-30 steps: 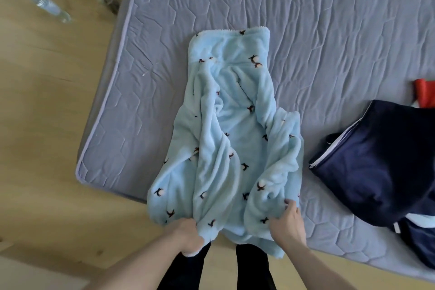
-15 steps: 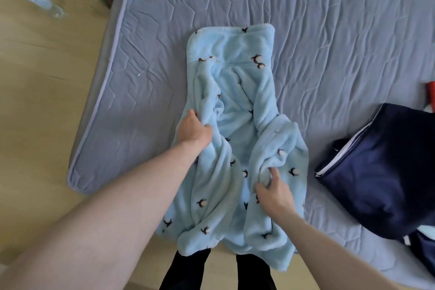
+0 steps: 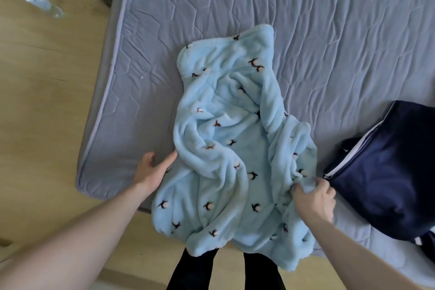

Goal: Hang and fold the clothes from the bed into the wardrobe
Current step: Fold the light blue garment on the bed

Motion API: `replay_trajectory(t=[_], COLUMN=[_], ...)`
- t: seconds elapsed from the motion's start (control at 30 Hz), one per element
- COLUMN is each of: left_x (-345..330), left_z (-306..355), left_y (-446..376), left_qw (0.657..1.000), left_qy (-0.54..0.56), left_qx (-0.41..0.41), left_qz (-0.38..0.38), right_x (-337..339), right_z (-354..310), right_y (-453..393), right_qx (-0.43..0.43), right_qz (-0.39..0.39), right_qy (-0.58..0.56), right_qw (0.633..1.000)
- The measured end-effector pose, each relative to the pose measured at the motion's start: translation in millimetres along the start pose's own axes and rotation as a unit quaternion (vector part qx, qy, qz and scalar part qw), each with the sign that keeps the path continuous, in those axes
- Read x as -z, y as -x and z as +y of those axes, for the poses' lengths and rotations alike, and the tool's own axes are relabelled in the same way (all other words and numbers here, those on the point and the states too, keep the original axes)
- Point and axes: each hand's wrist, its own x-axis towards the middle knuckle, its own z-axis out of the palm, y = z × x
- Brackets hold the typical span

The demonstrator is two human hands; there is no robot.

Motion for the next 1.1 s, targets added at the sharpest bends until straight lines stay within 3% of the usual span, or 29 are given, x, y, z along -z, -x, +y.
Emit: replay_trajectory(t=[0.13,0.2,0.33,0.4,0.47,0.53,0.63,0.7,0.73,0.8,0.9,0.97,1.1], left_x=[-0.7,-7.5,-22.7,-26.3,-27.9,-26.9,-33.3,-47.2,-57.0,-75.2,-92.5,-92.6,-66.5], left_z=[-57.5,-75.9,-80.8,-79.6,-78.2,-75.8,-67.6,-54.0,-44.3,-22.9,19.1,51.7,115.3], left_y=[15.6,22.0,33.9,37.4,40.4,46.9,59.4,69.0,74.8,84.0,82.2,65.9,8.0], left_qw=[0.974,0.957,0.969,0.969,0.971,0.966,0.945,0.933,0.936,0.943,0.940,0.929,0.915], left_qy=[-0.187,-0.234,-0.131,-0.070,-0.093,-0.204,-0.293,-0.268,-0.236,-0.173,-0.087,-0.052,-0.043], left_qx=[0.117,0.143,0.165,0.195,0.195,0.159,-0.060,-0.206,-0.246,-0.282,-0.328,-0.358,-0.372], left_qz=[-0.058,-0.094,-0.126,-0.133,-0.106,-0.018,0.135,0.119,0.086,0.035,0.044,0.079,0.148], right_x=[-4.5,-13.1,-35.6,-44.2,-50.4,-55.4,-56.2,-53.9,-55.4,-59.9,-60.5,-51.4,-19.0], right_z=[14.9,23.6,28.3,23.4,18.5,16.4,14.1,12.4,13.1,13.2,12.0,-1.8,-47.7], right_y=[18.2,30.2,56.2,68.6,75.0,74.2,71.1,71.9,72.9,75.8,73.1,65.8,42.0], right_qx=[-0.036,-0.040,-0.015,-0.017,-0.022,-0.019,-0.001,0.046,0.085,0.136,0.144,0.138,0.189], right_qz=[-0.107,-0.118,-0.020,-0.042,-0.095,-0.107,-0.026,0.033,0.026,-0.053,-0.145,-0.115,0.050], right_qy=[0.044,0.060,-0.054,-0.117,-0.148,-0.151,-0.092,-0.079,-0.072,-0.043,0.054,0.052,-0.056], right_qw=[0.993,0.990,0.998,0.992,0.984,0.983,0.995,0.995,0.993,0.988,0.977,0.982,0.979])
